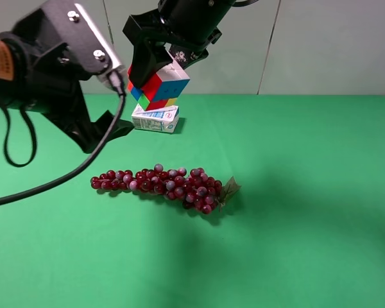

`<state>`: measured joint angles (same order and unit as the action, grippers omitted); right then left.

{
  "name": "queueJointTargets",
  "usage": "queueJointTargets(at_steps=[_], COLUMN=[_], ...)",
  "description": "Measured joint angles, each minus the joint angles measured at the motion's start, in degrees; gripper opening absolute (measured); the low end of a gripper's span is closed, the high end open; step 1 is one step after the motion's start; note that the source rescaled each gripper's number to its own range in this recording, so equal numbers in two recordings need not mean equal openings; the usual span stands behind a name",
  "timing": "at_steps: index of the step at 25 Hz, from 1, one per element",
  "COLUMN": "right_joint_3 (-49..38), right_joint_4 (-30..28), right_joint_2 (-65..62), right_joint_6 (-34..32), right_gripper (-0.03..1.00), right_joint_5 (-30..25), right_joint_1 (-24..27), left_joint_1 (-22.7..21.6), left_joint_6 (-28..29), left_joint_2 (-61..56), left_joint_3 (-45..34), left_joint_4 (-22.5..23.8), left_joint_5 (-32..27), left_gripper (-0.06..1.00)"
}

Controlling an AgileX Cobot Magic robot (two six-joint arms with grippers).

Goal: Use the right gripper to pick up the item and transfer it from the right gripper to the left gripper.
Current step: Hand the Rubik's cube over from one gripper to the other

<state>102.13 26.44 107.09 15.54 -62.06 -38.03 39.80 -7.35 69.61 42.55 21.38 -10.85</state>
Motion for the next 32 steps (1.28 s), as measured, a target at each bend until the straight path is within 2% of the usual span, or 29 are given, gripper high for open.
queueJointTargets(at_steps=[11,20,24,26,28,30,32], right_joint_3=[0.0,0.0,0.0,0.0,0.0,0.0,0.0], right_joint_4=[0.54,1.57,2.49,2.61,2.75,2.87,3.01], right_joint_2=[0.0,0.05,0.05,0.05,0.05,0.05,0.05], right_joint_6=[0.0,0.15,0.19,0.19,0.19,0.19,0.19], right_gripper=[0.03,0.03,0.03,0.03,0.03,0.03,0.03], right_joint_5=[-1.29,-1.24,-1.28,-1.28,-1.28,-1.3,-1.01], right_joint_1=[0.0,0.27,0.27,0.27,0.27,0.27,0.27], left_joint_1=[0.33,0.33,0.33,0.33,0.33,0.33,0.34], left_joint_6=[0.21,0.26,0.26,0.26,0.26,0.26,0.68], left_joint_2=[3.96,6.38,6.38,6.38,6.38,6.38,6.38], left_joint_3=[0.74,0.74,0.74,0.74,0.74,0.74,0.74], left_joint_4=[0.17,0.15,0.15,0.15,0.15,0.15,0.15], left_joint_5=[11.92,19.4,20.68,20.72,20.81,20.85,20.85], left_gripper=[0.96,0.94,0.92,0.88,0.79,0.65,0.42])
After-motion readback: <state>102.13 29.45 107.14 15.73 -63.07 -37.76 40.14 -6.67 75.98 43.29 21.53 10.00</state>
